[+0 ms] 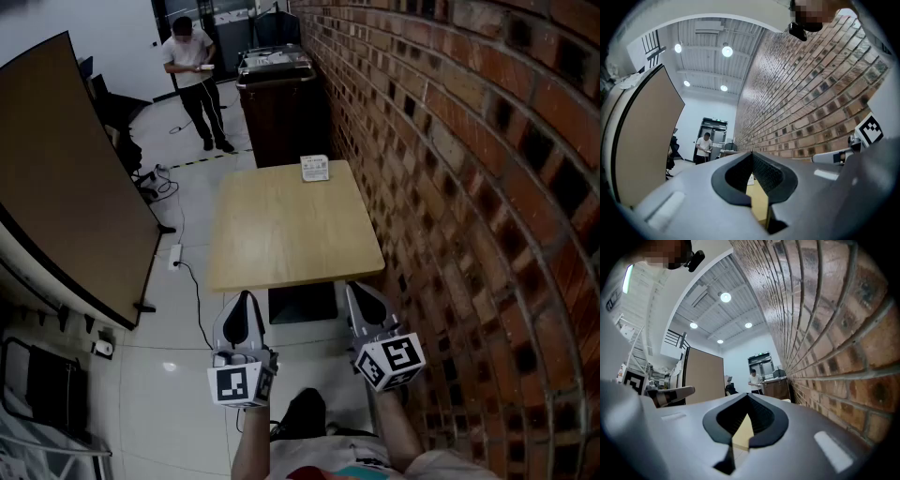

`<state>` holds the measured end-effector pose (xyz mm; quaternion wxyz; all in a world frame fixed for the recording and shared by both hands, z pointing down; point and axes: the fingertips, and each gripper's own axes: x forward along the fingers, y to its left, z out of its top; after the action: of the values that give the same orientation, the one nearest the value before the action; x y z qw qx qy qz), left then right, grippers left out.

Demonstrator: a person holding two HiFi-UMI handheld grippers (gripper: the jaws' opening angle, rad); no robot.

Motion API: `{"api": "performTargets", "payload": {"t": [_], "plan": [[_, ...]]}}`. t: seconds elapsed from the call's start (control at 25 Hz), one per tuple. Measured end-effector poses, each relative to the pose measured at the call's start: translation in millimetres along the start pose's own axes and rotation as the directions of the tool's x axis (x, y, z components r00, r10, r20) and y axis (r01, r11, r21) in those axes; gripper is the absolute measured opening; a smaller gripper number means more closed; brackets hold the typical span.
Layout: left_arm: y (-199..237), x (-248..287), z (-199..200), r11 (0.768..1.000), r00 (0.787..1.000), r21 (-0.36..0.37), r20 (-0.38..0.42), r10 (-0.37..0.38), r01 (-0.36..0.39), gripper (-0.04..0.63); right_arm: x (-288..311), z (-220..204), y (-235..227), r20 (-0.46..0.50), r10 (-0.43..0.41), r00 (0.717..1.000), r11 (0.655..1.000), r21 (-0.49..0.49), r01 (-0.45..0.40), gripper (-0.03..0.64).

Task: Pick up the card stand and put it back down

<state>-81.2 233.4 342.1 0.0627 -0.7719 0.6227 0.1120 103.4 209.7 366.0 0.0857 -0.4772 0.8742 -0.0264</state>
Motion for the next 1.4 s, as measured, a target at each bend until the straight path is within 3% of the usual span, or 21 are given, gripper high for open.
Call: {"api": "performTargets", "payload": {"t": [0.24,0.6,0.76,1.04,1.24,1.4], "plan": [[37.1,72.2,-14.4,1.000,1.000,-0.010,0.006,-0.003,0.003,0.003,72.7,-18.8,-18.4,-0.048,0.015,0.999,1.000,-0.003,-0.015,0.000],[131.5,274.7,-43.0,0.997,0.997,-0.004,0.025,-0.074,0.074,0.003,277.1,-3.8,-87.2,-0.015,-0.039,0.999,0.998,-0.055,0.039,0.000],[158.4,332.3,-52.5,0.996,0.996,-0.017,0.020,-0.093,0.093,0.003,332.5,-3.2,-109.2,-0.023,-0.063,0.998,0.996,-0.057,0.062,0.000],[180.9,368.2,-91.8,0.996,0.997,-0.070,-0.040,-0.062,0.060,0.003,364.6,-40.7,-136.5,-0.108,-0.088,0.990,0.996,-0.026,0.086,0.003],[186.7,378.4,-95.6,0.998,0.999,-0.066,-0.044,-0.027,0.024,0.003,381.8,-56.4,-156.2,-0.142,-0.095,0.985,0.995,-0.007,0.095,0.012],[187.9,376.0,-108.6,0.998,0.997,-0.057,-0.083,-0.011,0.006,0.003,395.9,-82.2,-179.1,-0.177,-0.119,0.977,0.992,0.026,0.125,0.103]]}}
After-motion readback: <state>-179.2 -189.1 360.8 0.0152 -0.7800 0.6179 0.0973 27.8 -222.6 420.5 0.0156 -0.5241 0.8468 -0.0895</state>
